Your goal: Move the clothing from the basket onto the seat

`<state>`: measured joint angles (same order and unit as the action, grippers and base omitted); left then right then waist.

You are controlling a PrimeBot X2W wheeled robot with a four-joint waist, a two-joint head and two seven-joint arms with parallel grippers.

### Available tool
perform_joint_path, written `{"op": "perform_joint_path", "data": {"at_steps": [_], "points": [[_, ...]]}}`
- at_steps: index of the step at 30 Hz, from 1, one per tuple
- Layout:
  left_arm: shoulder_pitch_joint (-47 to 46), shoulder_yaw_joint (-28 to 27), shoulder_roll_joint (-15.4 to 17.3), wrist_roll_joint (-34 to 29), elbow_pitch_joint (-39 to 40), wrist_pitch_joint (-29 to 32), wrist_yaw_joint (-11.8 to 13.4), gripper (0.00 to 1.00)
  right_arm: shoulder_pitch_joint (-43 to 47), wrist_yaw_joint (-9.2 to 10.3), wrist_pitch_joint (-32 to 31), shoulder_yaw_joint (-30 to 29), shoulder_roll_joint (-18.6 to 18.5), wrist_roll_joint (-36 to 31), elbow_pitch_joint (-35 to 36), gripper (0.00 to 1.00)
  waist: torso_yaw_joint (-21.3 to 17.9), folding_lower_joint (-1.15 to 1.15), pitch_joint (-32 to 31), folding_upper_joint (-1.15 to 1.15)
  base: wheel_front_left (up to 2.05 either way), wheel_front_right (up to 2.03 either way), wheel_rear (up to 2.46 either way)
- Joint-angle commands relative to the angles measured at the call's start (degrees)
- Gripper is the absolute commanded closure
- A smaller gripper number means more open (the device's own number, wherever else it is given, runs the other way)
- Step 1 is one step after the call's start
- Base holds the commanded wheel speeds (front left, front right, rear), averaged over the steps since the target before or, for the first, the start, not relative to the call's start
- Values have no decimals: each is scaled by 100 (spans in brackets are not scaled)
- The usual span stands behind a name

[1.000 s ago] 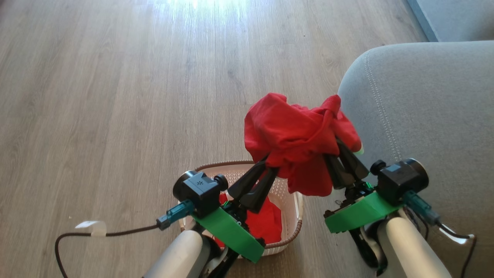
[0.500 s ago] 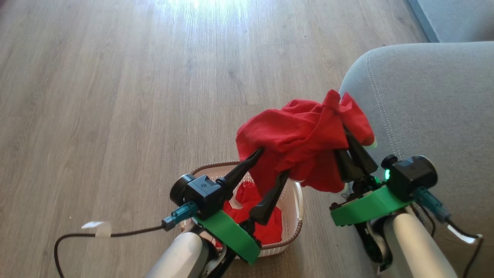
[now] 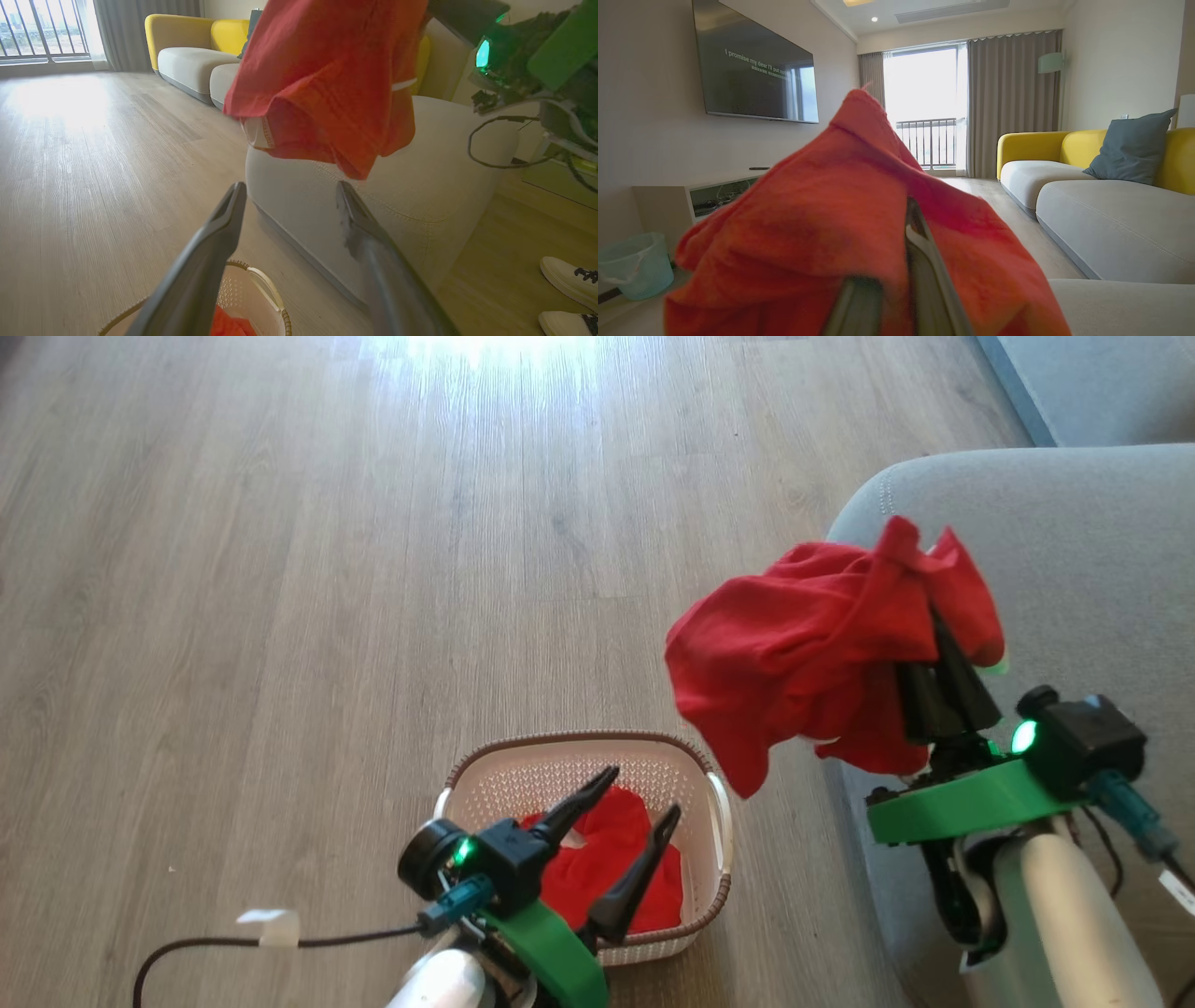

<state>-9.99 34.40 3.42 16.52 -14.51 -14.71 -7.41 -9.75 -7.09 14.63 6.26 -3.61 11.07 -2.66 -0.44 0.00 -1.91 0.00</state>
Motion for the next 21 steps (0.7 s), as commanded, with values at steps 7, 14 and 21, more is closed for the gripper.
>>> {"op": "perform_joint_path", "data": {"at_steps": [7, 14, 21], "points": [[38, -26, 148, 92, -9, -29, -6, 0, -65, -40, 37, -303, 69, -38, 332, 100, 18, 0, -24, 0, 0, 0, 0], [149, -284, 174, 67, -120, -29, -7, 0, 23, -40, 37, -545, 71, 35, 414, 100, -5, 0, 29, 0, 0, 0, 0], [299, -988, 87, -375, 301, -29, -7, 0, 98, -40, 37, -687, 72, 156, 458, 100, -28, 0, 74, 0, 0, 0, 0]]}}
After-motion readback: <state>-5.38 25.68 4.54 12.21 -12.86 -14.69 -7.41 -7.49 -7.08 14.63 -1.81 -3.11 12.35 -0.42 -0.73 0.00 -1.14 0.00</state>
